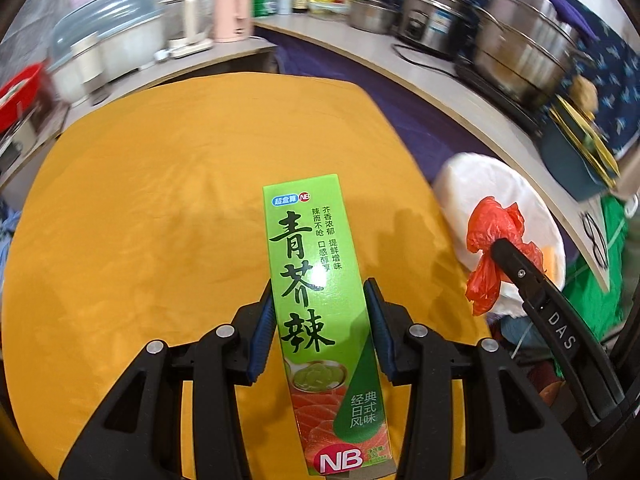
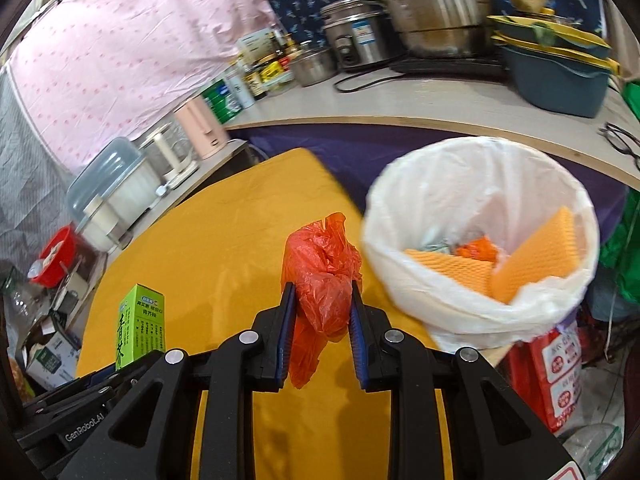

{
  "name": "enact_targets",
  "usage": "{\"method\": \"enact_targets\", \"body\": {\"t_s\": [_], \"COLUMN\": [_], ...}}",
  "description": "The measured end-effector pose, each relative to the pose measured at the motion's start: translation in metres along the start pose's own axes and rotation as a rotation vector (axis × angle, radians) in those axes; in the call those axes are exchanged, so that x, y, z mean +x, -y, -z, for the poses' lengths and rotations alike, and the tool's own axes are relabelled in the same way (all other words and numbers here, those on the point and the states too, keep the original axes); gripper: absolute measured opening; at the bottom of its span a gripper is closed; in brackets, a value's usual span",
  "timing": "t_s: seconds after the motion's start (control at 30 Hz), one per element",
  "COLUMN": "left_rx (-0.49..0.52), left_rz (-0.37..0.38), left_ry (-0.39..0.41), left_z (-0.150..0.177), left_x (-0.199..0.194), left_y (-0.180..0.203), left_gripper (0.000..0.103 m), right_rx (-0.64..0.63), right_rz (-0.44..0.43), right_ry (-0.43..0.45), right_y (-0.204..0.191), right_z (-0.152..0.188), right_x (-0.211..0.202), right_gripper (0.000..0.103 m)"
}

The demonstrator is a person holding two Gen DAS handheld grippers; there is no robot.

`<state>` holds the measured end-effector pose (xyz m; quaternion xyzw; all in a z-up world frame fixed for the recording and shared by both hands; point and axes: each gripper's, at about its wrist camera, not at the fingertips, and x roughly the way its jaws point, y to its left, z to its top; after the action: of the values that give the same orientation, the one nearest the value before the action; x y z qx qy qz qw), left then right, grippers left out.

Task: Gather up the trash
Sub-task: 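Carry the green carton and red bag over the white bin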

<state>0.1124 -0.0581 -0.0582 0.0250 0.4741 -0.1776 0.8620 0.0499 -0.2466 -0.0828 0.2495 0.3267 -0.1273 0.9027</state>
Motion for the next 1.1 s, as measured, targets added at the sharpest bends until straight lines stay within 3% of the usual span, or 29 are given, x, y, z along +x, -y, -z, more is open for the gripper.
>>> {"method": "enact_targets", "body": {"t_s": [0.47, 0.73, 1.1], "left_rx": [0.123, 0.152, 0.204], "left_rz": [0.057, 0.098, 0.137], "left_ry": [-0.028, 0.018, 0.041], "left_z": [-0.002, -0.035, -0.069], "left_x": [0.022, 0.028, 0.067], "left_y": [0.088, 0.13, 0.184], "left_gripper": [0.041, 0.041, 0.041], "right_rx": [0.113, 0.109, 0.115], "right_rz": [0.095, 0.126, 0.143], "right_ry": [0.038, 0.065, 0.077], "right_y": [0.095, 0.113, 0.132], "right_z": [-0.009, -0.032, -0.062], "right_x": [-0.024, -0.021, 0.006], "right_gripper": [0.023, 0.023, 0.023]}}
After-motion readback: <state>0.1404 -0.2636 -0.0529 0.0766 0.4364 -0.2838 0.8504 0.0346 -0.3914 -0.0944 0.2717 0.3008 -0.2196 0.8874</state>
